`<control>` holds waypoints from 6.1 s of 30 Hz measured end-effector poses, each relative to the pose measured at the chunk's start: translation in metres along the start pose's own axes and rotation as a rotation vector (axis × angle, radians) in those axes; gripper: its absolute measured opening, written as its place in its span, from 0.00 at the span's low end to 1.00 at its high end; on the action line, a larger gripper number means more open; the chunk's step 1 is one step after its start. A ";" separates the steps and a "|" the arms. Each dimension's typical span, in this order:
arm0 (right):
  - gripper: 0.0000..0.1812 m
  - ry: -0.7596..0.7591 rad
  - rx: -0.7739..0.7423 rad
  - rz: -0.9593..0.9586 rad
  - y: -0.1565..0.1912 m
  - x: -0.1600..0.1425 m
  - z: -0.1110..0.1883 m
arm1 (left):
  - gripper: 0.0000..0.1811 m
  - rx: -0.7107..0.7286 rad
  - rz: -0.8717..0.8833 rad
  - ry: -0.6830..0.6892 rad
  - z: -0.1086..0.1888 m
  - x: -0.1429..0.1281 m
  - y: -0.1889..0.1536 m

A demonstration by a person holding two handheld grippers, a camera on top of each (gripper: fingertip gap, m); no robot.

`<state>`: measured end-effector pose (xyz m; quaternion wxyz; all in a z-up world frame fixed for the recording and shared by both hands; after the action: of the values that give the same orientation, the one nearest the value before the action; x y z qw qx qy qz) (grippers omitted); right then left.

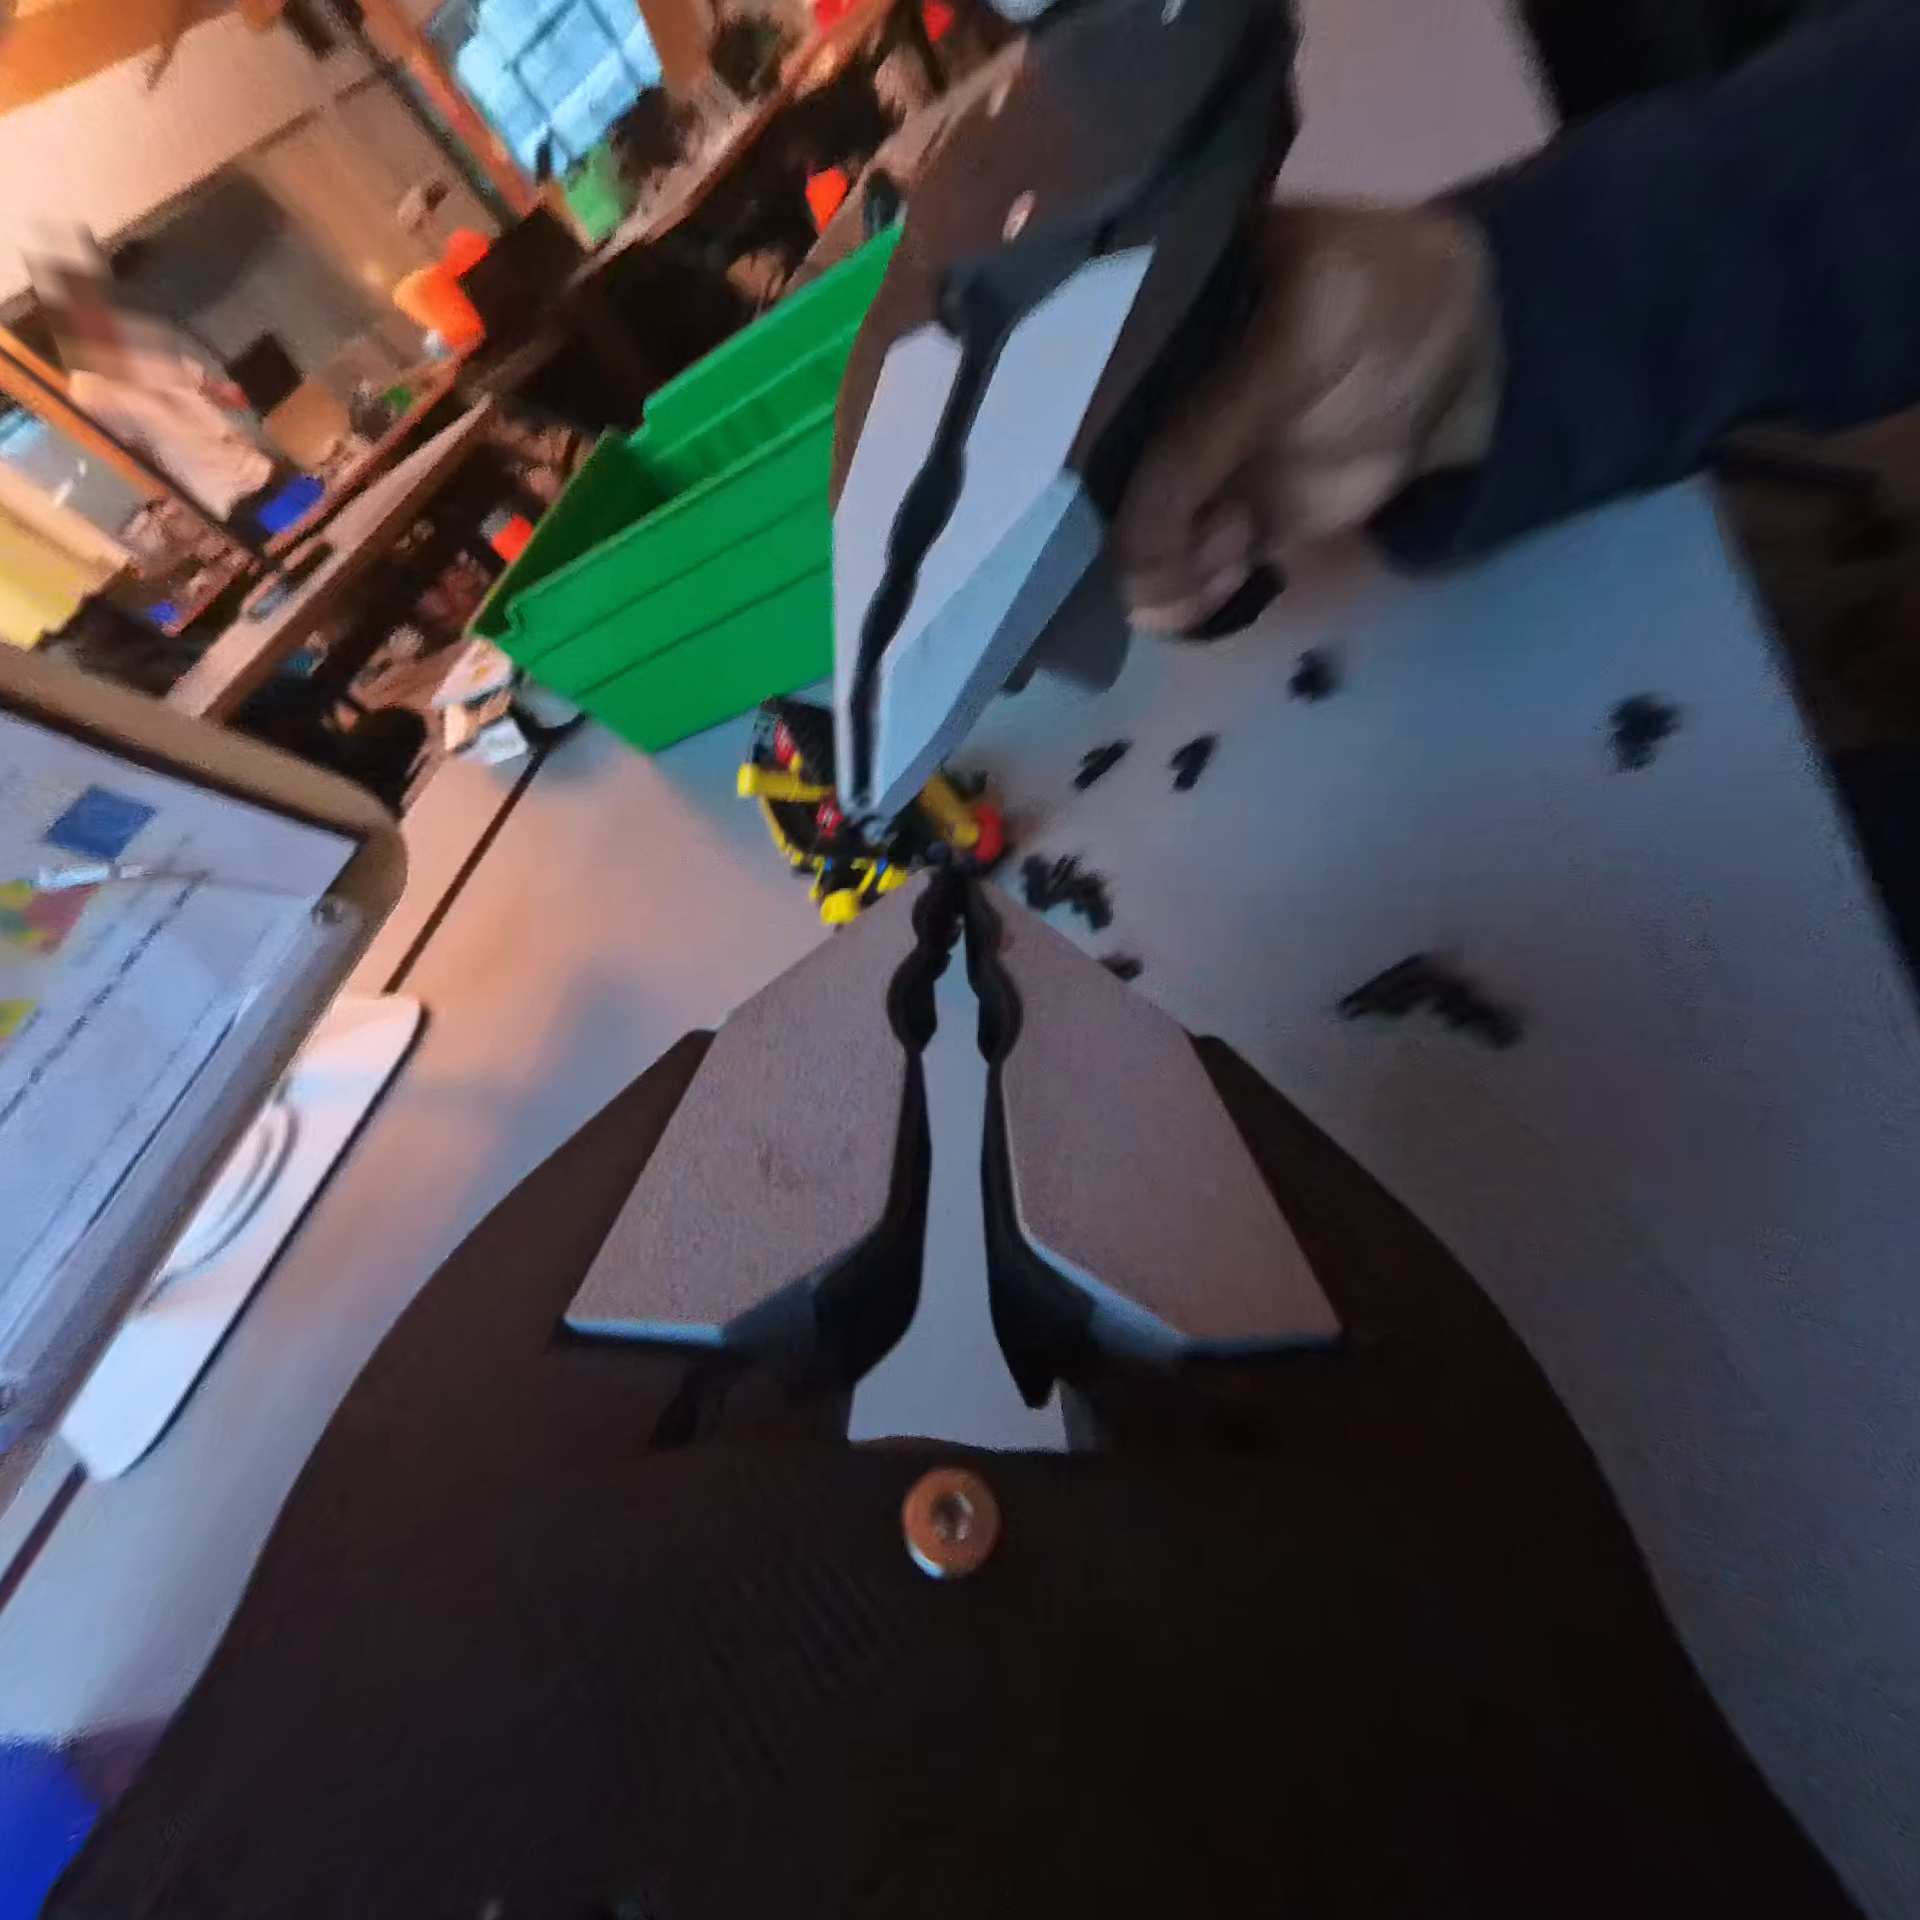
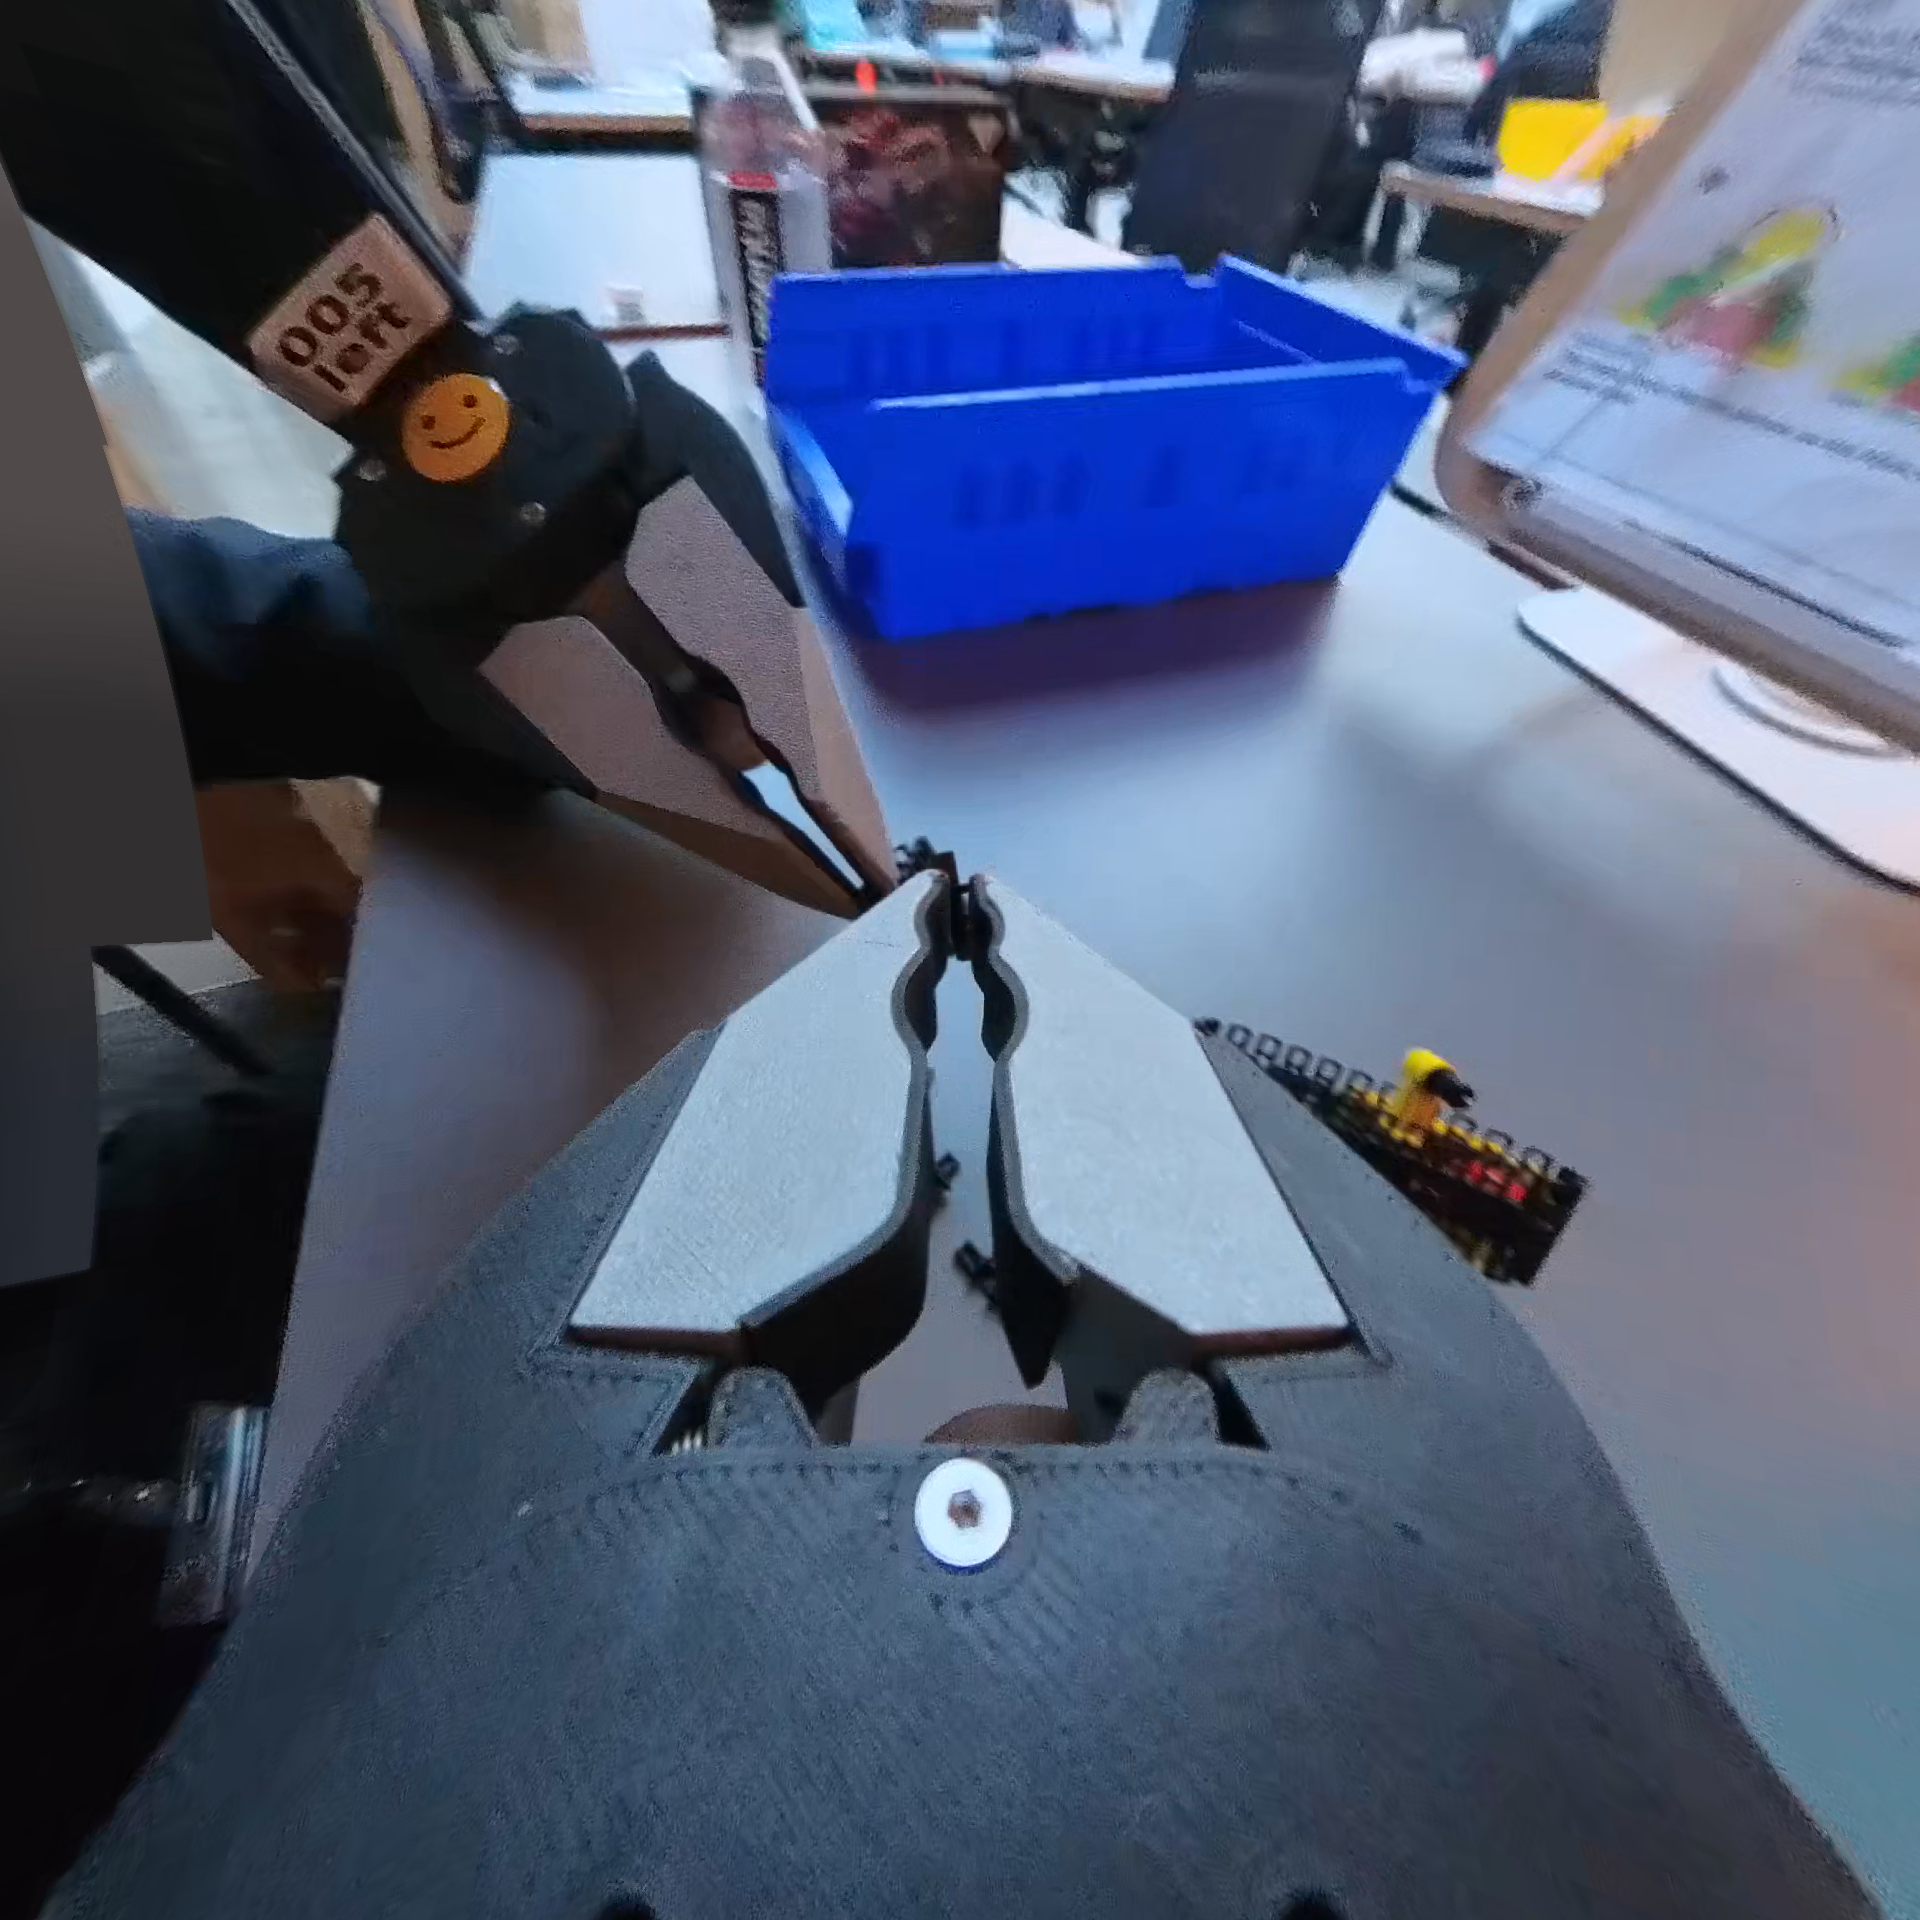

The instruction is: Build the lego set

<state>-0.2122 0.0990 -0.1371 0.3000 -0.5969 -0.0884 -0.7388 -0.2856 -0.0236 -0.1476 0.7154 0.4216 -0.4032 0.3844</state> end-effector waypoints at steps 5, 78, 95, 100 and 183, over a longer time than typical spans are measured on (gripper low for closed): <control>0.00 0.226 -0.018 -0.031 -0.008 -0.022 -0.007 | 0.00 -0.004 0.201 0.096 -0.004 -0.022 0.022; 0.08 0.093 0.127 0.065 0.014 -0.005 -0.010 | 0.00 -0.188 0.231 0.000 0.003 -0.008 0.009; 0.00 0.167 -0.039 0.046 0.003 -0.014 -0.013 | 0.00 -0.312 0.444 -0.054 0.003 -0.002 0.008; 0.00 0.112 -0.036 -0.061 -0.007 -0.013 -0.006 | 0.00 -0.144 0.290 0.017 0.003 -0.010 0.014; 0.01 0.141 0.178 0.308 0.005 0.000 -0.023 | 0.00 -0.175 0.253 -0.064 0.010 -0.011 0.022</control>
<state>-0.2288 0.0840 -0.1446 0.4665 -0.5215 -0.0397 -0.7134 -0.3115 -0.0276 -0.1480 0.6821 0.3154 -0.5078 0.4212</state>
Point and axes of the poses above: each gripper's, where its closed fingertips meet, z back along the fingers, x out of its top, y = z × x across the jaws, the point moved 8 cm from there along z, back along the fingers, and after that the axes turned 12 degrees about z, right-handed, at the moved point
